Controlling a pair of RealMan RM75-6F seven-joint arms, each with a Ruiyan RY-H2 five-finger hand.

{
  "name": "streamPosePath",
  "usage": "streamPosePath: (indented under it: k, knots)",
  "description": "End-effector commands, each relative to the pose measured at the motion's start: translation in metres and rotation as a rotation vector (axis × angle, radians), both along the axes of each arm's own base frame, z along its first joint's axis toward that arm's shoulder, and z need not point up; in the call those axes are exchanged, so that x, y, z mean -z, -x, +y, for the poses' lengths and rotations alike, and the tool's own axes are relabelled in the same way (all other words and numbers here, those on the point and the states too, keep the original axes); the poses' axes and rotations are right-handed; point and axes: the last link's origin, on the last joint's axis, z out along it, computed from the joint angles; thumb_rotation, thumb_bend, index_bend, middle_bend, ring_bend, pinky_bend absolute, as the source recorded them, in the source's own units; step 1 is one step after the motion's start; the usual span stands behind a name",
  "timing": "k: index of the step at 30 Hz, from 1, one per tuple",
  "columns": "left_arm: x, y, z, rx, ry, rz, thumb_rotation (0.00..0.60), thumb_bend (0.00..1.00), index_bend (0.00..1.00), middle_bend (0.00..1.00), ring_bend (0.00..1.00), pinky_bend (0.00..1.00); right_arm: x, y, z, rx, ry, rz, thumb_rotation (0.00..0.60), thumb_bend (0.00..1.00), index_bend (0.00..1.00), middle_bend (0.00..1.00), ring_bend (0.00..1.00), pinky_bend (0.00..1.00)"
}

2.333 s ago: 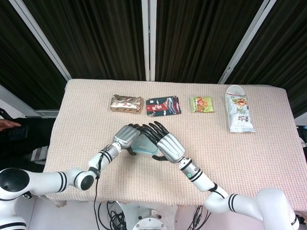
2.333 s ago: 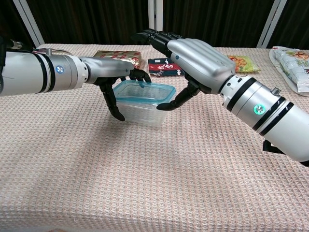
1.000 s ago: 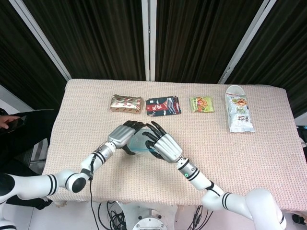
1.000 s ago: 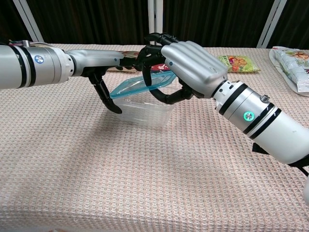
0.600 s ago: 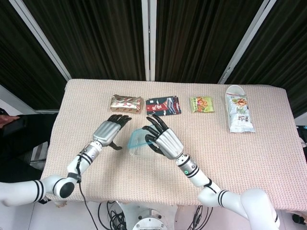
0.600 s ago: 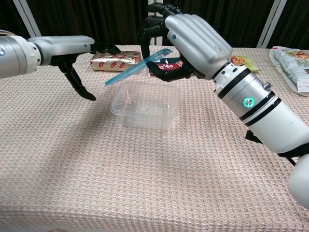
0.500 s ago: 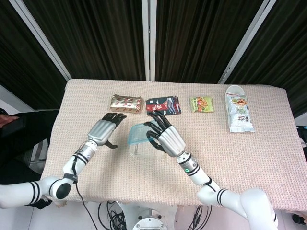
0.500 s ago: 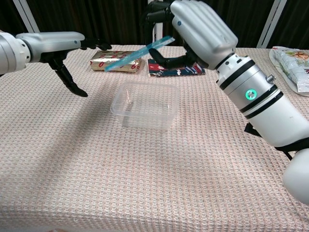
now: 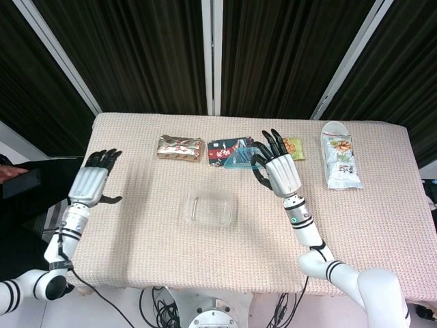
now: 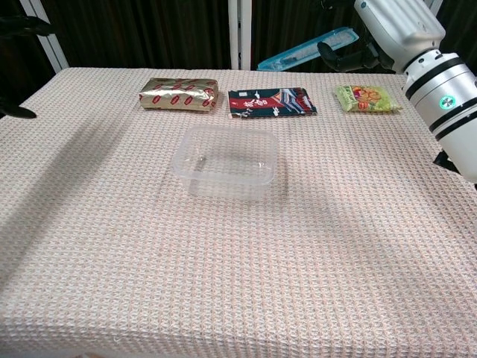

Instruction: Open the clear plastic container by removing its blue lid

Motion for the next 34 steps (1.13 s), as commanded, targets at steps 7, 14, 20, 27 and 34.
streamPosePath:
  k: [7, 14, 20, 27, 34]
  knots:
    - [-0.035, 0.033, -0.022, -0.061, -0.101, -0.020, 0.600, 0.00, 0.01, 0.02, 0.00, 0.03, -0.024, 0.036, 0.032, 0.108, -0.176, 0.126, 0.600, 0.14, 0.00, 0.00, 0.00, 0.00]
    - [-0.052, 0.054, -0.049, -0.069, -0.150, 0.033, 0.600, 0.00, 0.03, 0.03, 0.00, 0.02, -0.102, 0.059, 0.082, 0.195, -0.213, 0.090, 0.600, 0.14, 0.00, 0.02, 0.00, 0.00]
    - [-0.072, 0.078, -0.072, -0.060, -0.225, 0.141, 0.600, 0.00, 0.07, 0.05, 0.00, 0.01, -0.156, 0.093, 0.112, 0.340, -0.153, 0.069, 0.600, 0.22, 0.14, 0.18, 0.05, 0.10]
    - [-0.077, 0.090, -0.112, -0.096, -0.251, 0.101, 0.600, 0.00, 0.07, 0.05, 0.00, 0.00, -0.179, 0.123, 0.161, 0.455, -0.191, 0.051, 0.600, 0.22, 0.06, 0.05, 0.00, 0.00]
    - [-0.066, 0.084, -0.147, -0.103, -0.242, 0.095, 0.600, 0.00, 0.07, 0.05, 0.00, 0.00, -0.182, 0.135, 0.189, 0.445, -0.159, 0.009, 0.600, 0.22, 0.02, 0.00, 0.00, 0.00]
